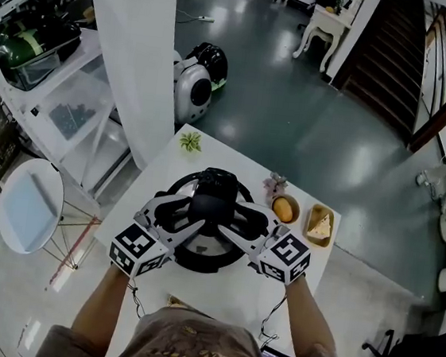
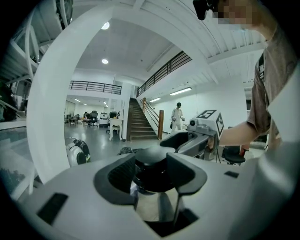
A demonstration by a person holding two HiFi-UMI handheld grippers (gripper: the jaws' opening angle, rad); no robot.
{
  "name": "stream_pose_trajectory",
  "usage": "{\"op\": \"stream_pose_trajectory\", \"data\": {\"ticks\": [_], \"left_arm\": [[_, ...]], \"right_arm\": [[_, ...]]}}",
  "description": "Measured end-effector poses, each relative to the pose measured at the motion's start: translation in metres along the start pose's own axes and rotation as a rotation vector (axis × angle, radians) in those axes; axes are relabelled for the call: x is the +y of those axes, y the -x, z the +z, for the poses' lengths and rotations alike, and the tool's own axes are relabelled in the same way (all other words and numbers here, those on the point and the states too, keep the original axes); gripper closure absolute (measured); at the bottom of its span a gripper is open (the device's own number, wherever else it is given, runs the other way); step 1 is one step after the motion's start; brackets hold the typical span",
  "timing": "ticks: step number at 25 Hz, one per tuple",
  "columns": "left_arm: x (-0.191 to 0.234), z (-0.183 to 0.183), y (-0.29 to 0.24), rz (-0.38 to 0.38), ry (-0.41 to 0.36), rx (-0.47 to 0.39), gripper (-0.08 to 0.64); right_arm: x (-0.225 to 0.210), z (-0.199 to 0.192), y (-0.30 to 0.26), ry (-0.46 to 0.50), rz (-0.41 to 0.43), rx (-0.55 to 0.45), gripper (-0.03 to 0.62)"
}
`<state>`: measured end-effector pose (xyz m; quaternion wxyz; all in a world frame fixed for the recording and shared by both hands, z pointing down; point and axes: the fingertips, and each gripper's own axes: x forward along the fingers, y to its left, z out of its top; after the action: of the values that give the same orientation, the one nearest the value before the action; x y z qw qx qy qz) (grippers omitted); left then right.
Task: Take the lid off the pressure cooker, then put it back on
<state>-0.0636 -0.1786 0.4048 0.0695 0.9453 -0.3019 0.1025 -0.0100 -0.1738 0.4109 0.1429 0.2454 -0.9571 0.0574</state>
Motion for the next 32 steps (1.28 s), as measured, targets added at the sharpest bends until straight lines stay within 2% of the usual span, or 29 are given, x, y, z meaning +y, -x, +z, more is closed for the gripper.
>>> {"op": "stream_pose_trajectory", "data": {"ticks": [9, 19, 32], "left_arm": [[0.0012, 0.0006, -0.0014, -0.047, -0.025, 0.027, 0.348], [0.0043, 0.0025, -0.0019, -0.079, -0.028, 0.025, 0.353], [0.0085, 0.0029, -0.0033, -0.164, -0.031, 0.019, 0.354]], "right_arm": [[-0.0002, 0.0004, 0.0004, -0.019, -0.028, 0.032, 0.380], [-0.0004, 0.0023, 0.0006, -0.030, -0.084, 0.048, 0.388], [-0.0001, 0.0030, 0.0007, -0.062, -0.166, 0.072, 0.399]]}}
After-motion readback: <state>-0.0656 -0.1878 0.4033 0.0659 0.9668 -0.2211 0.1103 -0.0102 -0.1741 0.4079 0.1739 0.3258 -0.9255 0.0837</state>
